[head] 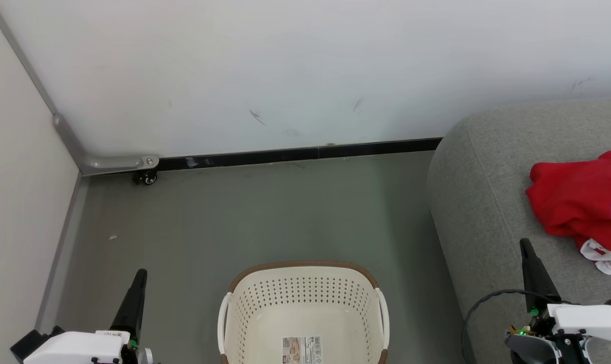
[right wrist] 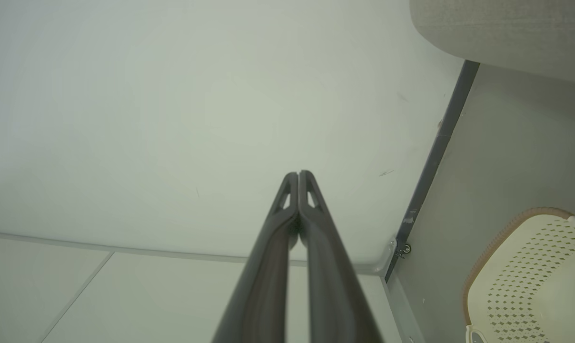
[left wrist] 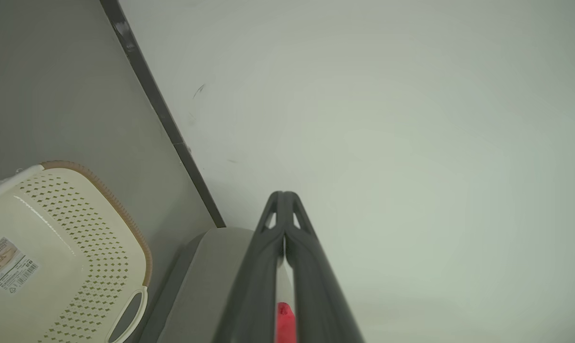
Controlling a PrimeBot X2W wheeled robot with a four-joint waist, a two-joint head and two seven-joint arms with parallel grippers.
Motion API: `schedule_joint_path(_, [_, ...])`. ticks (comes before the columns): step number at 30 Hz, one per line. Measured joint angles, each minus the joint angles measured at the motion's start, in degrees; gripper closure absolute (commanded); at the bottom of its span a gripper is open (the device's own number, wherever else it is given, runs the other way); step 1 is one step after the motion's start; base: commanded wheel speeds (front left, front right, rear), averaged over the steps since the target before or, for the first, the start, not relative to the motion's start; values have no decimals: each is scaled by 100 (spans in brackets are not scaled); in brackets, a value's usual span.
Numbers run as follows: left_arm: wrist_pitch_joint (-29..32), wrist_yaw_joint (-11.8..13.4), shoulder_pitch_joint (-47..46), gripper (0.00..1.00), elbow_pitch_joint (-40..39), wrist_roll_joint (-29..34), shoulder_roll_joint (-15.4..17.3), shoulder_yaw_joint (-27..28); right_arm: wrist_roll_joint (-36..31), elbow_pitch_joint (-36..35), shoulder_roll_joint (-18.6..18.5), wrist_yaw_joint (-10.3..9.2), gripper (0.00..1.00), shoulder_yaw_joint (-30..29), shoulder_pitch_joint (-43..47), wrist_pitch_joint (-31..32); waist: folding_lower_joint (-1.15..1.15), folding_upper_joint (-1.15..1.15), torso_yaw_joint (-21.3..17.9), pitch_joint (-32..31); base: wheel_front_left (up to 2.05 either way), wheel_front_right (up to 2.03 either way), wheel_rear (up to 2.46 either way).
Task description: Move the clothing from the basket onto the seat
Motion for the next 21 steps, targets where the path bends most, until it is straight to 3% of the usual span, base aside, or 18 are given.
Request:
schedule_joint_path(9, [154, -220, -37, 100, 7, -608, -82, 186, 724, 43, -49, 0, 100, -70, -124, 64, -1, 0, 32, 17, 0, 0, 0])
schedule_joint_path(21, [154, -220, -74, 100, 19, -625, -99, 189, 743, 59, -53, 0, 100, -81, -123, 65, -2, 0, 32, 17, 0, 0, 0])
